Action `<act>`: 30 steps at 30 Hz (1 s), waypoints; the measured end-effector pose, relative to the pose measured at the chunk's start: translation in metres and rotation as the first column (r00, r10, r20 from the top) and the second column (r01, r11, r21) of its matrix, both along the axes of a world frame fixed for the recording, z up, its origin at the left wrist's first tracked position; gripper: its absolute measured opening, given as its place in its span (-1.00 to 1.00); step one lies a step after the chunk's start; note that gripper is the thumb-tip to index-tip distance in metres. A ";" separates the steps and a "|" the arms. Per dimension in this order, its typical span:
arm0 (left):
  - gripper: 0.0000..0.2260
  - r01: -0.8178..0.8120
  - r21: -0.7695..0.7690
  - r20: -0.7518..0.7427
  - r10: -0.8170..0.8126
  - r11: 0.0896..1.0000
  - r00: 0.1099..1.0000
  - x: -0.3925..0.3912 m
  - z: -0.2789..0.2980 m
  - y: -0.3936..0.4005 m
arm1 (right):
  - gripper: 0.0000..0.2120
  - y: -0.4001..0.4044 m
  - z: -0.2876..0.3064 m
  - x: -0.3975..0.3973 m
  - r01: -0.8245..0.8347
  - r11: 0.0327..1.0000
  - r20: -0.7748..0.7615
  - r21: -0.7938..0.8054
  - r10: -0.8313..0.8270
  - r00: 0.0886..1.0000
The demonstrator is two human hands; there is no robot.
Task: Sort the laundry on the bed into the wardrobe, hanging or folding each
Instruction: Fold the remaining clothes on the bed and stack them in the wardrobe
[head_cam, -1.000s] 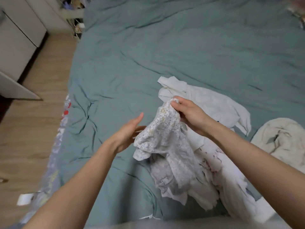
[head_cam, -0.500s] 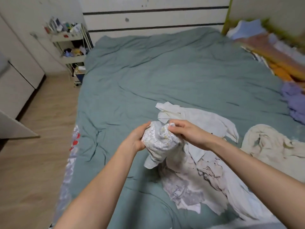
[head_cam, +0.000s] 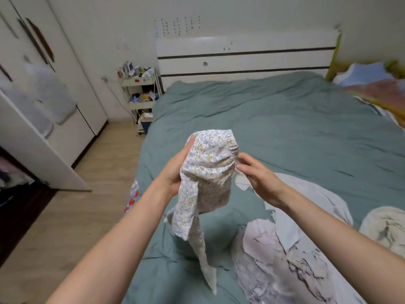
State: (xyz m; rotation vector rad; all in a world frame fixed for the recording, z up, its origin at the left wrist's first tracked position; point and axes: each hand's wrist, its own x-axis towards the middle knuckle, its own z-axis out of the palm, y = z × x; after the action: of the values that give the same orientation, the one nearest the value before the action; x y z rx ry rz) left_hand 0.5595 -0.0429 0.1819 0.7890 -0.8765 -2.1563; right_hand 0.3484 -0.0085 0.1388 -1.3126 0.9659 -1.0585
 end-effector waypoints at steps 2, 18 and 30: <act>-0.39 -0.006 0.006 -0.040 0.006 1.000 0.999 0.006 0.003 0.001 | -0.46 -0.003 0.007 0.007 -0.017 1.000 -0.007 -0.013 0.017 1.000; -0.50 0.175 -0.277 0.527 -0.003 0.945 0.850 0.050 -0.004 0.011 | -0.84 0.000 0.031 0.011 -0.207 0.969 -0.452 -0.133 0.126 0.883; -0.90 0.290 -0.318 0.551 -0.073 0.903 0.831 0.037 -0.037 0.025 | -0.89 0.031 0.003 0.001 -0.276 0.927 -0.791 -0.252 -0.033 0.611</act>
State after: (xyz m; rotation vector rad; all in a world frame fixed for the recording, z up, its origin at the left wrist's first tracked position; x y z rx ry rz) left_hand 0.5967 -0.0177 0.1453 1.1462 -1.6739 -1.8351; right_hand 0.3492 0.0229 0.1422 -2.2207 1.3301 -0.5082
